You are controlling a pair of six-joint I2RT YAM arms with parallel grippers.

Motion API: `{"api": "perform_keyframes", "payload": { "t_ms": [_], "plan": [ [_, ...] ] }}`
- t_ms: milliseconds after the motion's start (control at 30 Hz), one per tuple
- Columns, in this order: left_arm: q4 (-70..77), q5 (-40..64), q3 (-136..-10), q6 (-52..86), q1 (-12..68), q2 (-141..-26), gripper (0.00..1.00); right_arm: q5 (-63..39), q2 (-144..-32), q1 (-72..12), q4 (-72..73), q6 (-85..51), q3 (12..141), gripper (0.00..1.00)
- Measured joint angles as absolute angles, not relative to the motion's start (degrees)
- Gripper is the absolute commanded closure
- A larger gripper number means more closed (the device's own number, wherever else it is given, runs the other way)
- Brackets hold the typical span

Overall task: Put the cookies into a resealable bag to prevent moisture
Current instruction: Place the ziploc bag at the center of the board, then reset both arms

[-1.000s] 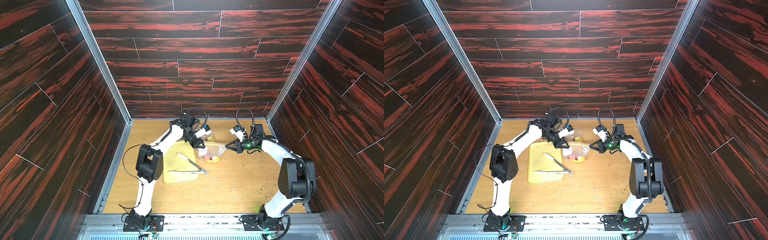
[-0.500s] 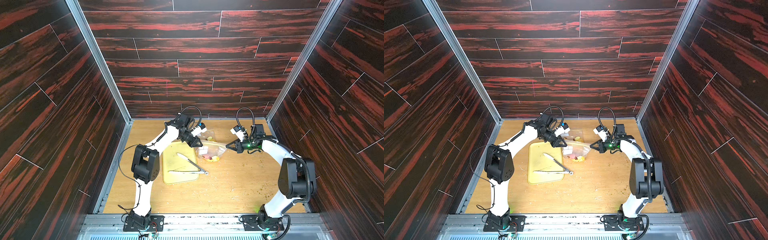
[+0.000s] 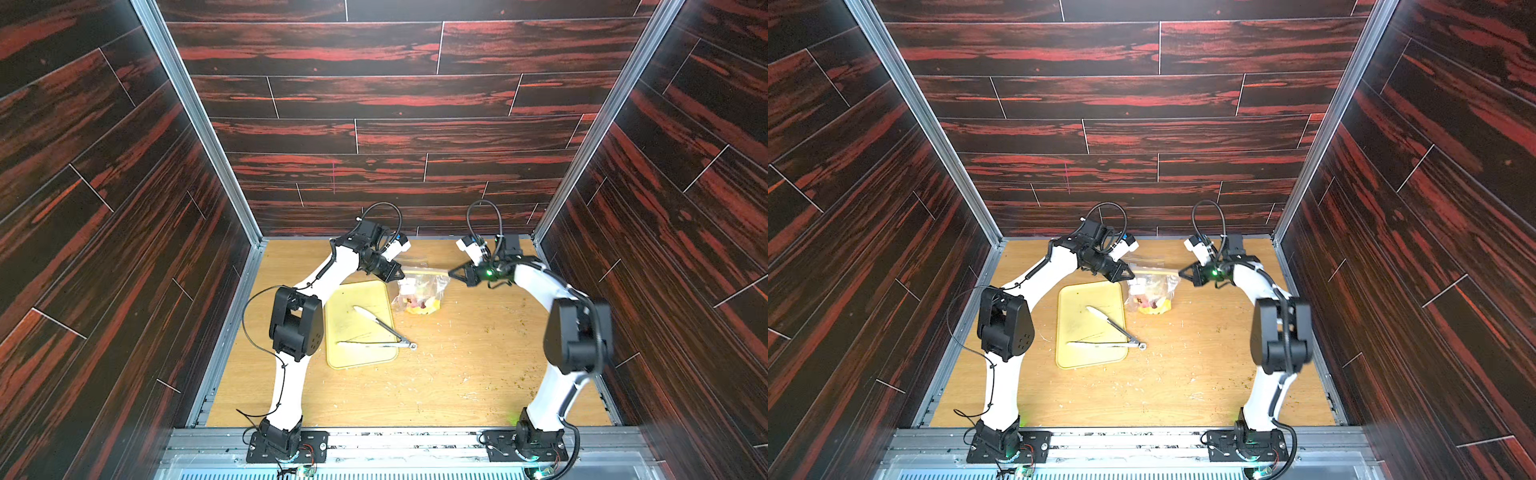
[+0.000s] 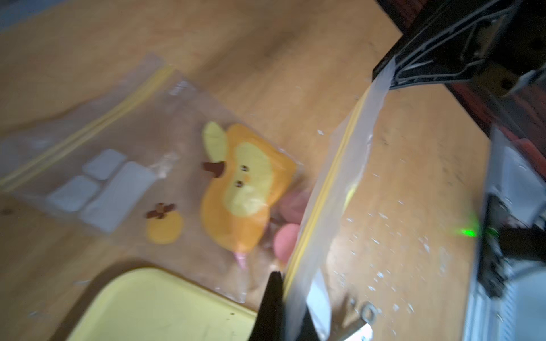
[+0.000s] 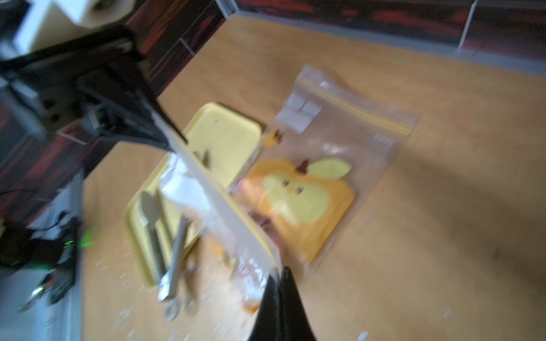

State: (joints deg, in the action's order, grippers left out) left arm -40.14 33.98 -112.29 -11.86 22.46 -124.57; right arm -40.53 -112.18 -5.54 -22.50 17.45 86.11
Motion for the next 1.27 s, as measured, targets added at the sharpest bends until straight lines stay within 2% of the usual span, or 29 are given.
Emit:
{"api": "perform_keyframes", "payload": {
  "t_ms": [33, 133, 200, 233, 267, 300, 400, 500, 533, 567, 600, 633, 800, 967, 1133, 1267],
  "plan": [
    [-39.4, 32.8, -112.5, -10.8, 22.4, -124.9, 0.94, -39.9, -113.6, -5.8, -22.3, 17.1, 87.7, 0.94],
    [-38.6, 28.9, -114.2, -7.7, 22.1, -127.0, 0.78, -36.2, -117.0, -6.7, -21.6, 16.2, 90.9, 0.78],
    [-39.1, 26.2, -115.3, -6.0, 21.1, -128.3, 0.65, -33.2, -117.9, -6.7, -20.9, 15.4, 92.0, 0.65],
    [-39.2, 24.9, -115.8, -5.4, 20.6, -128.7, 0.61, -31.7, -117.9, -6.8, -20.3, 15.1, 92.0, 0.51],
    [-39.4, 23.4, -116.1, -4.9, 20.1, -128.9, 0.56, -30.2, -117.9, -6.8, -19.6, 14.8, 92.0, 0.43],
    [-39.4, 21.8, -116.2, -4.5, 19.7, -128.9, 0.51, -28.5, -117.8, -6.7, -18.4, 14.5, 91.7, 0.38],
    [-38.3, 17.1, -115.1, -3.7, 18.6, -128.1, 0.37, -24.0, -116.1, -6.7, -13.7, 13.8, 87.7, 0.25],
    [-35.9, 12.8, -109.1, -2.6, 16.9, -123.7, 0.18, -21.2, -110.8, -6.0, -10.2, 11.9, 79.5, 0.2],
    [-34.8, 11.4, -106.4, -2.3, 16.4, -121.5, 0.04, -20.7, -108.7, -5.5, -9.0, 10.9, 76.8, 0.2],
    [-33.6, 9.7, -103.2, -2.2, 15.9, -118.9, 0.01, -20.1, -105.9, -4.6, -7.5, 9.8, 73.5, 0.17],
    [-31.9, 8.0, -99.7, -1.9, 15.2, -115.9, 0.01, -19.2, -103.0, -3.7, -5.3, 8.8, 70.1, 0.07],
    [-30.3, 6.6, -96.2, -1.6, 14.4, -112.8, 0.01, -18.3, -100.3, -2.7, -3.3, 8.1, 67.0, 0.02],
    [-22.4, -0.9, -79.8, 0.8, 7.6, -98.0, 0.01, -9.4, -88.1, 0.7, 5.3, 4.4, 53.2, 0.01],
    [-11.7, -9.0, -61.8, 4.4, 1.8, -88.0, 0.01, 1.4, -87.0, 2.3, 13.3, 2.3, 45.1, 0.02],
    [-2.1, -15.7, -47.4, 6.3, 0.8, -83.9, 0.01, 6.7, -87.1, 3.7, 20.9, -1.3, 37.8, 0.02],
    [5.0, -17.0, -40.3, 7.0, 0.7, -83.8, 0.01, 7.9, -87.1, 3.7, 27.8, -2.4, 34.7, 0.02]
  ]
}}
